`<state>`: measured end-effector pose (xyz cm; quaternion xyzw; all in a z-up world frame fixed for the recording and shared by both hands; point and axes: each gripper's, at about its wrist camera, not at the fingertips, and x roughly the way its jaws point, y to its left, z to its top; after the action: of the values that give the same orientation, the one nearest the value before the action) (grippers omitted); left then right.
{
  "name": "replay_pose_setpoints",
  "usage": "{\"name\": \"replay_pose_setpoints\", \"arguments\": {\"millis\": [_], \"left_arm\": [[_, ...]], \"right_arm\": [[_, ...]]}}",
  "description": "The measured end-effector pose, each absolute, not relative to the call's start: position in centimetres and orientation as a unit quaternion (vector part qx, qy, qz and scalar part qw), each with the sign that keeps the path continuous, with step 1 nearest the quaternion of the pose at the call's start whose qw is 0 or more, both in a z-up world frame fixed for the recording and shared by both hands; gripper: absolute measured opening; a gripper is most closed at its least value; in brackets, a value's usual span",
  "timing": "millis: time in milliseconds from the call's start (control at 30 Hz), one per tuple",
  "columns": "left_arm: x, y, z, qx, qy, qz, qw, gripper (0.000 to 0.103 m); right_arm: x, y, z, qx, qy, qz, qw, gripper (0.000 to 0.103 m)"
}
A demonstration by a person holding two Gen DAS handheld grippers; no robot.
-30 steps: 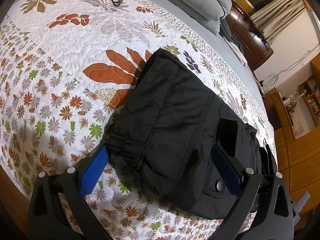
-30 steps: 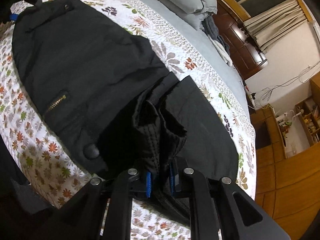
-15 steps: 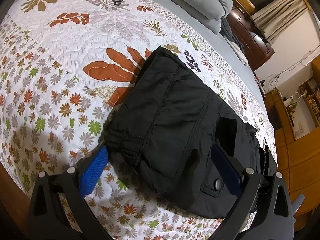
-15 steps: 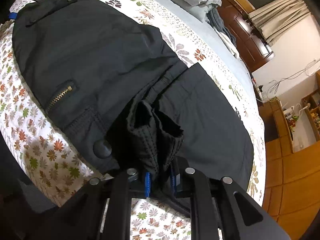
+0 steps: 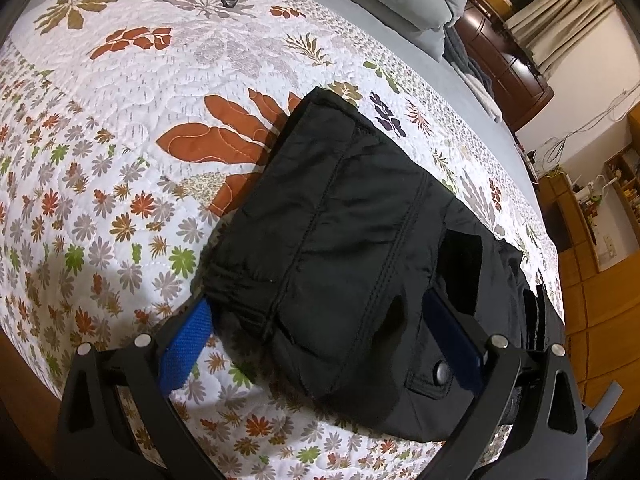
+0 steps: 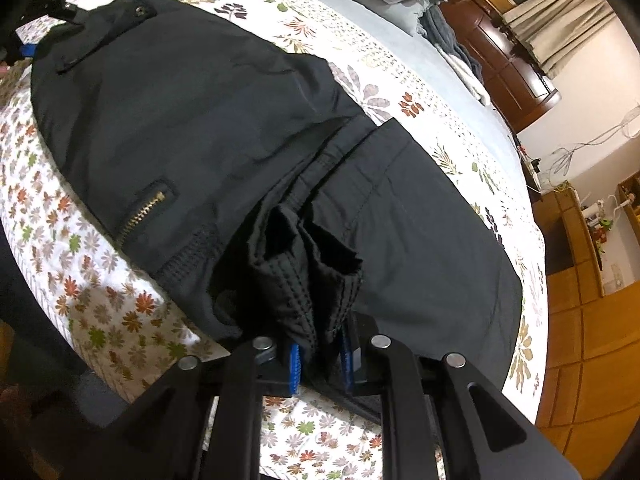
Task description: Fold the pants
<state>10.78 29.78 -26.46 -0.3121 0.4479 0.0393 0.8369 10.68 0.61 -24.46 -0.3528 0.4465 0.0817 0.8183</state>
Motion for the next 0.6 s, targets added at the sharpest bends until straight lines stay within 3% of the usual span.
{"name": "replay_pose_setpoints", "arguments": {"millis": [467, 600], "left_arm": [[11.0, 29.7, -26.6, -0.31, 0.449, 0.04, 0.837, 0.1], [10.8, 29.8, -26.5, -0.317, 0.444, 0.038, 0.837, 0.1]], "right_arm": [[10.1, 0.8, -25.7, -0.354, 0.444, 0.091, 0.818, 0.022], [8.5, 0.2, -24.4, -0.337, 0.431, 0.107, 0.83, 0.042]]}}
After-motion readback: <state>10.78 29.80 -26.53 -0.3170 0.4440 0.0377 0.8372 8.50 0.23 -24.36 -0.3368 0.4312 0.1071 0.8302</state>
